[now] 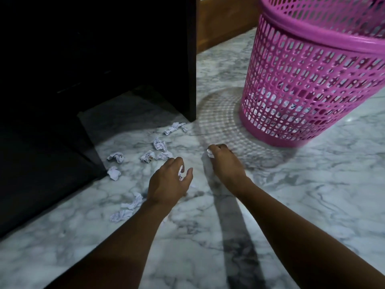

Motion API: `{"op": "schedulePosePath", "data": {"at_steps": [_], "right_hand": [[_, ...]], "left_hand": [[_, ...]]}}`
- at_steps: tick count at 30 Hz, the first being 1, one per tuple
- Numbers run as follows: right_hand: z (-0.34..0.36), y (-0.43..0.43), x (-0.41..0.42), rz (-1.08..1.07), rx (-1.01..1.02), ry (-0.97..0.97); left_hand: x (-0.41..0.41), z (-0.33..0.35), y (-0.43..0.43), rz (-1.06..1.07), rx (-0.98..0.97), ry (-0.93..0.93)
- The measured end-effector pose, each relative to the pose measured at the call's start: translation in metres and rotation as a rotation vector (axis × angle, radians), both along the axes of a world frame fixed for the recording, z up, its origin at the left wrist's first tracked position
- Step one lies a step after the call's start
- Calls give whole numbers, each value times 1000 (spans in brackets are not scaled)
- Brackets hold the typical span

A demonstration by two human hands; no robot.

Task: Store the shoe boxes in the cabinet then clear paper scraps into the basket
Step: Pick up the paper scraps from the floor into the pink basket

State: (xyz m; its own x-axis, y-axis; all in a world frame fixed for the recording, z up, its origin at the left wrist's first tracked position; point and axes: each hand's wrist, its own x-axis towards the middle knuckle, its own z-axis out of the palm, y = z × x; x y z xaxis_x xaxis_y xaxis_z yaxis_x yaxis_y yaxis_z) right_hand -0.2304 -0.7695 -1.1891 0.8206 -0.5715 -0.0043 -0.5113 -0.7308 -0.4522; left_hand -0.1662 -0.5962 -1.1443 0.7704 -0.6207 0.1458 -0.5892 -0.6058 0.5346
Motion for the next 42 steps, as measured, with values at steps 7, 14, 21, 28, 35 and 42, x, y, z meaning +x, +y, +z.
{"op": "schedulePosePath", "data": {"at_steps": [7, 14, 21, 28, 35, 42], "right_hand": [[23, 51, 9, 223, 187, -138], [20, 94, 35, 440, 96, -19], [-1, 102, 34, 441, 24, 35], [26, 121, 3, 451, 296, -114], [9, 157, -27, 562, 99, -9], [7, 154, -25, 657, 11, 47]], "left_hand": [[14, -7, 53, 111, -97, -42], [4, -40, 106, 257, 18, -120], [-13, -59, 119, 300, 115, -156], [-12, -62, 125, 310, 121, -109], [-16, -70, 125, 310, 149, -98], [-17, -66, 126, 297, 162, -93]]}}
